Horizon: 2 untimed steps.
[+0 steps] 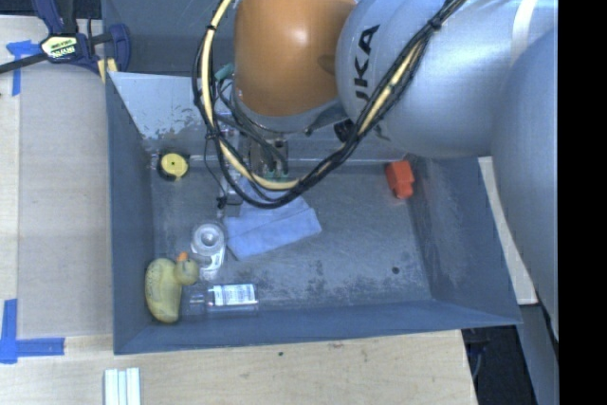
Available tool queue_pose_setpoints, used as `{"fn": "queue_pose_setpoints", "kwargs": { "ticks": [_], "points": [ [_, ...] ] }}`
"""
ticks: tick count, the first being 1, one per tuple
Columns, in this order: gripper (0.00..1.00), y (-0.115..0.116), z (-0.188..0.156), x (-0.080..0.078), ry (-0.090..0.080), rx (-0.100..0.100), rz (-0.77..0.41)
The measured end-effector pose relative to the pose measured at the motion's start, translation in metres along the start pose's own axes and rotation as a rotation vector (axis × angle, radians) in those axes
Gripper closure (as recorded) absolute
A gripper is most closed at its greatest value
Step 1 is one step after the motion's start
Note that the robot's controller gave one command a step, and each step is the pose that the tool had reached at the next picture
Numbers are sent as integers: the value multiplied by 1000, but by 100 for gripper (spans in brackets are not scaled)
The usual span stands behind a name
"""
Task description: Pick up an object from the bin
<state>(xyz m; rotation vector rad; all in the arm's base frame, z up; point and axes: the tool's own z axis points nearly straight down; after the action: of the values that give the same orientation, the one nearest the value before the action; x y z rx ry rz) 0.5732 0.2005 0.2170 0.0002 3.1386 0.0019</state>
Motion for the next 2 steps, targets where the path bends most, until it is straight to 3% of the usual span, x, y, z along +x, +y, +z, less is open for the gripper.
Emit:
{"fn": "queue_pose_setpoints", "kwargs": {
  "ticks": [1, 2],
  "points": [
    [0, -25, 77, -26, 0, 0, 33],
    [0, -68, 120, -25, -1, 0, -91]
  ]
}}
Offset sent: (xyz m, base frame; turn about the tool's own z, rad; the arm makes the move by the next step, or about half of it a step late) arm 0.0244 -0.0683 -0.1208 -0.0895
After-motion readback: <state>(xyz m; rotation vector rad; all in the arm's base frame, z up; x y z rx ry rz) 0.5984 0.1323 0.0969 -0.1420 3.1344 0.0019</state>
